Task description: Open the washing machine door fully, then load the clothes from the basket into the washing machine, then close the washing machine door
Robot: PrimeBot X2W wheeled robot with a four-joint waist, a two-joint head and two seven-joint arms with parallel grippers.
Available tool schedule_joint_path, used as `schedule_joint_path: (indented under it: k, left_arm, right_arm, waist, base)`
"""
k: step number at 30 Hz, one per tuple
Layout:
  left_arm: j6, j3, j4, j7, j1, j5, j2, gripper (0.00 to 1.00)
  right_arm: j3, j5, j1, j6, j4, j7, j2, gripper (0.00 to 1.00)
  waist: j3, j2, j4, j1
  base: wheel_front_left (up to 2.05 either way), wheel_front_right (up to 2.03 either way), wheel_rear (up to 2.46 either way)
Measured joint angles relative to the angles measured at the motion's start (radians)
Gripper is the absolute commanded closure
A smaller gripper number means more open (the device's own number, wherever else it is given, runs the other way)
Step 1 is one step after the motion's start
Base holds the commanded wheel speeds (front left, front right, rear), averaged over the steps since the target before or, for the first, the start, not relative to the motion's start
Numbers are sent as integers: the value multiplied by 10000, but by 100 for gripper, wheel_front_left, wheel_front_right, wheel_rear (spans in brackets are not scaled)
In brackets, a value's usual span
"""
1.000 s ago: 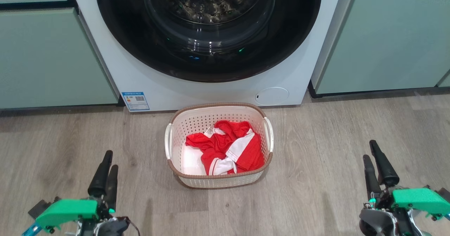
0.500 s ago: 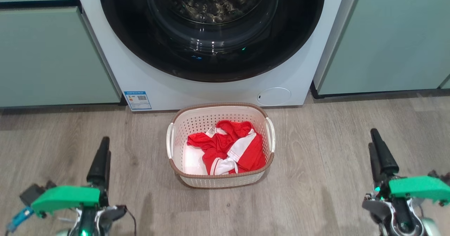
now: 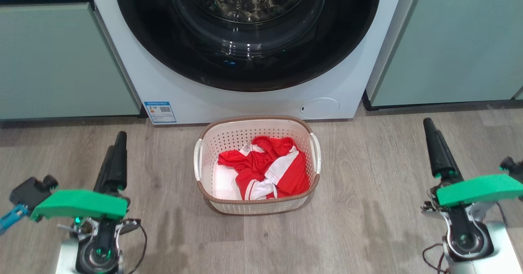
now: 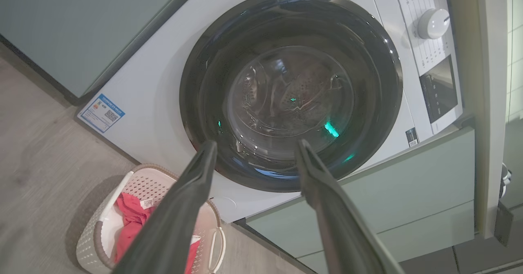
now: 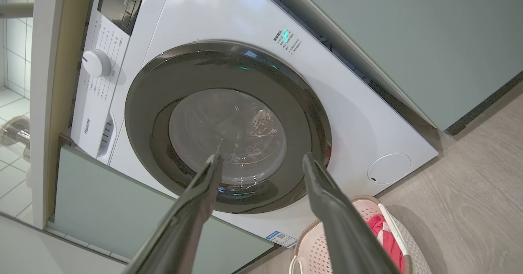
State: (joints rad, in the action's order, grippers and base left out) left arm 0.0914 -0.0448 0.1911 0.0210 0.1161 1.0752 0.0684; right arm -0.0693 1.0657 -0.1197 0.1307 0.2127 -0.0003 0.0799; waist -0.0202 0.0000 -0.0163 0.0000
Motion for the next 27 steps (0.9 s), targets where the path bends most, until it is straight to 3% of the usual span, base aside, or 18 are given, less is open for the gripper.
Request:
schedule_joint_path:
  k: [27]
  left_arm:
    - [-817,911,155,721,103,-3893,508,0]
  right_arm:
    - [428,-4073,-145,0,688,-487,-117,0]
  waist:
    - [-123,0,-67,0]
  base:
    - [0,0,0]
